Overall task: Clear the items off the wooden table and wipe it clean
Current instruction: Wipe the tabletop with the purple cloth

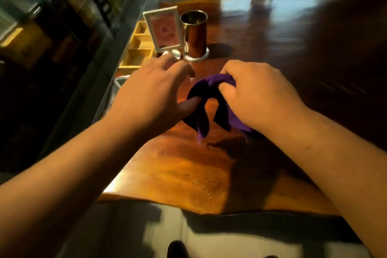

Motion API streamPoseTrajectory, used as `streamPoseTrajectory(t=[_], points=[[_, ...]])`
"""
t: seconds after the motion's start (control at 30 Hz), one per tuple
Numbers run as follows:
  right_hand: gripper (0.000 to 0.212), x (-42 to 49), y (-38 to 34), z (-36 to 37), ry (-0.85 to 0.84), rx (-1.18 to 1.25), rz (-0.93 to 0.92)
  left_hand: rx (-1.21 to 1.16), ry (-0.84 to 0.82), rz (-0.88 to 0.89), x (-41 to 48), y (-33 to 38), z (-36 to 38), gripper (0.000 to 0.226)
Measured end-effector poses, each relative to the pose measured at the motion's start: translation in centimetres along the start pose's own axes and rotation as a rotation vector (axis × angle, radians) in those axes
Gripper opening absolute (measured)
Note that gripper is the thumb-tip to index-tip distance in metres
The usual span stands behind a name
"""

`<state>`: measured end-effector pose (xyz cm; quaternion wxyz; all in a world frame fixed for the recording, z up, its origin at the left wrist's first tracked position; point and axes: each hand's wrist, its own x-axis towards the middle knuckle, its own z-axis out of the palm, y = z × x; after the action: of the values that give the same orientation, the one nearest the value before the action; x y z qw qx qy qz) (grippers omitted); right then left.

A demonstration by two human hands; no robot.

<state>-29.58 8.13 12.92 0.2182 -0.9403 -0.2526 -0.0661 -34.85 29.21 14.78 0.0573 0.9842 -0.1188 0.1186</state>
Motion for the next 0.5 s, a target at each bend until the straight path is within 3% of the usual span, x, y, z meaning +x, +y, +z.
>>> streamPoseTrajectory(t=[0.23, 0.5], points=[[0.026, -0.5, -4.7, 11.2, -0.040, 0.017, 0.183, -0.020, -0.038, -0.301, -11.6, -9.3, 5.4, 0.096], [0.033, -2.7, -9.3, 23.1, -0.154, 0.108, 0.227, -0.098, -0.156, -0.568, -23.2, -15.2, 11.4, 0.125]])
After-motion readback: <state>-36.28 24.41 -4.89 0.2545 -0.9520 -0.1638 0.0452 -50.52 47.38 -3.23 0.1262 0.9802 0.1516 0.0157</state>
